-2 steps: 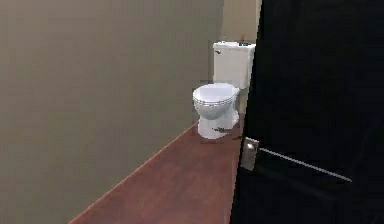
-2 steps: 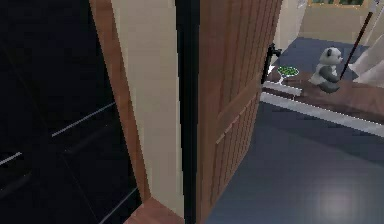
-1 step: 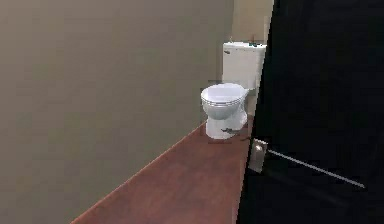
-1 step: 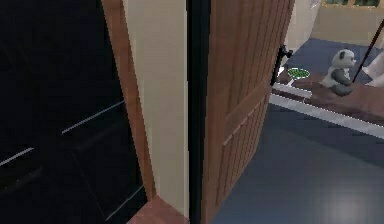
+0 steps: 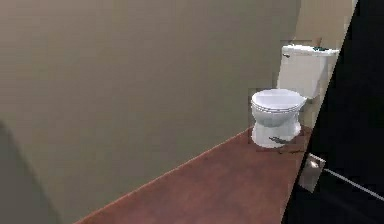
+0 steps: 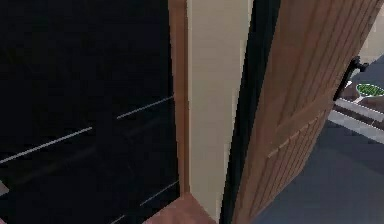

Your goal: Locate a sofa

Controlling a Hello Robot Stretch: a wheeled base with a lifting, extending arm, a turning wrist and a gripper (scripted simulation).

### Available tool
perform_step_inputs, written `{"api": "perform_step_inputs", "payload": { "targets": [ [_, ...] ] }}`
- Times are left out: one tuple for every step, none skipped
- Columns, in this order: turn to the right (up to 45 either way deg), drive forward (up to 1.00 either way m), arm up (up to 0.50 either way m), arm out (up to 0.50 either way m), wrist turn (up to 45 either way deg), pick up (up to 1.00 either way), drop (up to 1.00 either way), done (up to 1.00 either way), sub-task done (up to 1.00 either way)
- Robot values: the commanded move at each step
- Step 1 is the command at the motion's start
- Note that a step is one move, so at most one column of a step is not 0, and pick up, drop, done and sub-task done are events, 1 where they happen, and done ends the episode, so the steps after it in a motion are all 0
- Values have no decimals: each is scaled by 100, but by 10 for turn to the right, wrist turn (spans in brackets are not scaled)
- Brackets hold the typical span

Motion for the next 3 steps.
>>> {"api": "perform_step_inputs", "payload": {
  "targets": [
    [0, 75, 0, 0, 0, 0, 0, 0, 0],
    [450, 0, 0, 0, 0, 0, 0, 0, 0],
    [0, 25, 0, 0, 0, 0, 0, 0, 0]
  ]
}}
